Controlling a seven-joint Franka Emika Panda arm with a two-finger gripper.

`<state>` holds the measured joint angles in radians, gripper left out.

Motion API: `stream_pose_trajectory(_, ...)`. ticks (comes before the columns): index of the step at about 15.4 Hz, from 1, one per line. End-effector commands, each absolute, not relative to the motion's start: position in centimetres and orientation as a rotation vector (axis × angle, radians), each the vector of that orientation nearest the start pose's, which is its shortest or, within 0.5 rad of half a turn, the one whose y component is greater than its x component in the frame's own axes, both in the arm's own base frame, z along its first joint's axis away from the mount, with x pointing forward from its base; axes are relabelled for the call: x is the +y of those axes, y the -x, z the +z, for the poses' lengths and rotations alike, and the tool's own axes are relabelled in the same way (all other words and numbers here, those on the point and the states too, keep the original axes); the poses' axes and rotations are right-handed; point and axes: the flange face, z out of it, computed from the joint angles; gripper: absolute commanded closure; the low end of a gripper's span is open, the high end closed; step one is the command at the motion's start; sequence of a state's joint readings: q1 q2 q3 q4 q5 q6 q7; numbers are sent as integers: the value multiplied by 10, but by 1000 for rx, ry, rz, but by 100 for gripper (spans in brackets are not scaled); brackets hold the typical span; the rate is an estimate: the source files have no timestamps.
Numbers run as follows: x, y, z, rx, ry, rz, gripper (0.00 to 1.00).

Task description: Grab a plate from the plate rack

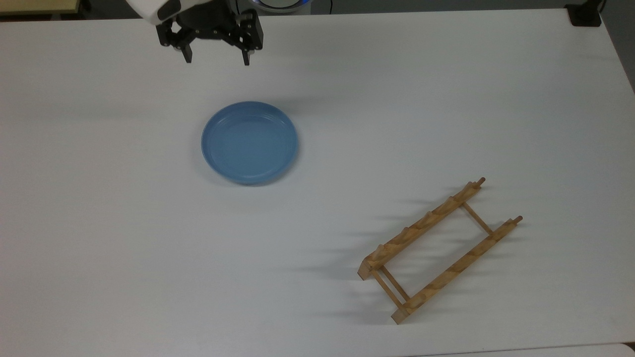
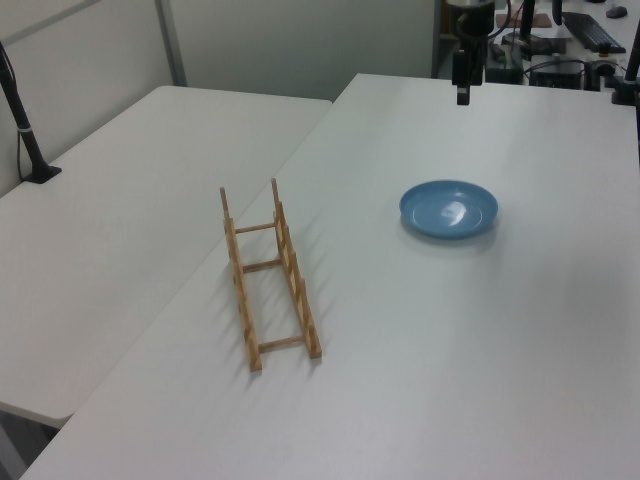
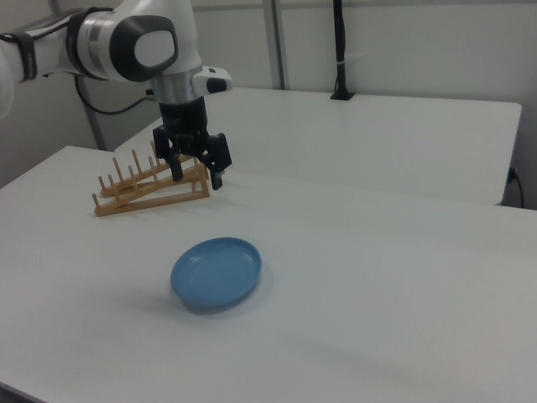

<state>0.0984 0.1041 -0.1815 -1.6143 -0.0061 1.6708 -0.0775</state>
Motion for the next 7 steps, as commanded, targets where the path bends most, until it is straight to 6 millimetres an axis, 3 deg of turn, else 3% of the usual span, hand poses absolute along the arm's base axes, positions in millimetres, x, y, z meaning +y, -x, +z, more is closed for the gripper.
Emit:
stream_pose_trajectory(1,-40,-576,559,62,3166,78,0)
stream_pose_trajectory(7,-43,-576,559,79,3167,76,0)
